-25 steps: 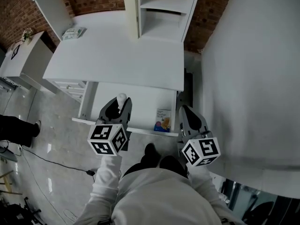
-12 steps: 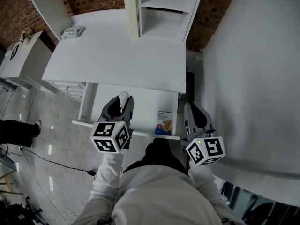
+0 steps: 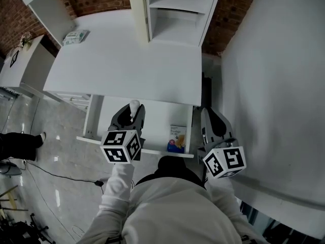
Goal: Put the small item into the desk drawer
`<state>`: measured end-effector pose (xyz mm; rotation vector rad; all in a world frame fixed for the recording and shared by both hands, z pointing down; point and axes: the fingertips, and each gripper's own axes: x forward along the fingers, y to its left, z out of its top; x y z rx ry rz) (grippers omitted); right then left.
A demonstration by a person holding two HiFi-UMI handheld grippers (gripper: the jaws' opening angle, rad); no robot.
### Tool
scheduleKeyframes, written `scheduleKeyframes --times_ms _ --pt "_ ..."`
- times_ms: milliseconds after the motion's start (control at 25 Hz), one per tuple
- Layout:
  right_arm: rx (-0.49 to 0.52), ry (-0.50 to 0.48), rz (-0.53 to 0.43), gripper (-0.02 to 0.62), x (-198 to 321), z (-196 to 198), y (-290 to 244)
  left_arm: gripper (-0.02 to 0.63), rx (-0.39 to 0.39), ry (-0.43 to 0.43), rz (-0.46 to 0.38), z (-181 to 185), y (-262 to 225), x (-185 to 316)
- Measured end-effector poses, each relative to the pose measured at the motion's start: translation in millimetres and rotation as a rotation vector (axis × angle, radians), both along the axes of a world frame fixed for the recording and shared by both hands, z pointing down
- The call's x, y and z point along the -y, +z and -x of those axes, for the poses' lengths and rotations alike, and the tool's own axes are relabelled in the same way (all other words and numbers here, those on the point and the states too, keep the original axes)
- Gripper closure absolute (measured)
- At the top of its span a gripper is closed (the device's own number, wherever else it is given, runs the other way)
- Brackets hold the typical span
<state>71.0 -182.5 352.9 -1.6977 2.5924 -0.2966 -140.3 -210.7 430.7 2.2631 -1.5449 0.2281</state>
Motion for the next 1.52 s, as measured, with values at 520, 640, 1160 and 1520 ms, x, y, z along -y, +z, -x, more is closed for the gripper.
scheduleKeyframes --times_ms 520,640,1160,1520 --pt "0.002 0.001 0.042 0.566 30 -11 14 0.459 0.043 0.000 0.166 -7 74 20" --pt "0.002 -0.004 0.050 0.566 33 -11 17 0.459 0.057 0.000 0.214 -5 94 20" --pt "0.005 0.000 0.070 0.566 39 -16 25 0.459 0.094 0.013 0.414 -8 166 16" --pt "0.003 0.010 0.079 0.566 40 -17 29 0.459 0.173 0.053 0.531 -15 210 11"
